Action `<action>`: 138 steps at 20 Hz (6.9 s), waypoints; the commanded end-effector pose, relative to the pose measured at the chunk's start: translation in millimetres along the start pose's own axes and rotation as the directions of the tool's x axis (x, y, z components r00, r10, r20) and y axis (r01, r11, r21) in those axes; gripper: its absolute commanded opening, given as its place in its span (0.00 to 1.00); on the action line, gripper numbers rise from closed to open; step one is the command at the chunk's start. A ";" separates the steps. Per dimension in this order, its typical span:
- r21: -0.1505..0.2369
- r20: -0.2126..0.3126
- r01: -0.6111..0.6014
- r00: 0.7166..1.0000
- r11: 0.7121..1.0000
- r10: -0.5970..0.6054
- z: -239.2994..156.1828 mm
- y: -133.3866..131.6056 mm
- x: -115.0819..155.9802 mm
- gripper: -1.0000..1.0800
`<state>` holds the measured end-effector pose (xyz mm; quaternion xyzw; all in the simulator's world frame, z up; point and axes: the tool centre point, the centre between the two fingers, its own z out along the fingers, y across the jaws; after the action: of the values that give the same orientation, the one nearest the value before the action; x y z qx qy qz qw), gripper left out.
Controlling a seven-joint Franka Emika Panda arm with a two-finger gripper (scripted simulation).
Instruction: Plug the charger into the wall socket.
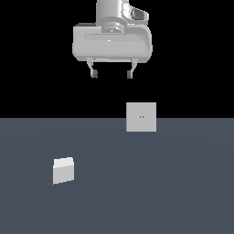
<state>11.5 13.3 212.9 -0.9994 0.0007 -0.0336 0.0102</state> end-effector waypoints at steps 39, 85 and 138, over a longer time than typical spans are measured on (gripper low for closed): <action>0.012 -0.044 0.430 0.902 0.903 -0.429 142.4 -73.6 -122.9 0.96; 0.006 -0.043 0.357 0.933 0.934 -0.357 177.1 -41.3 -95.7 0.00; -0.018 -0.045 0.038 0.998 0.999 -0.039 114.5 100.2 50.4 0.00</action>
<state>66.1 -84.6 99.7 -0.9982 -0.0181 -0.0563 0.0010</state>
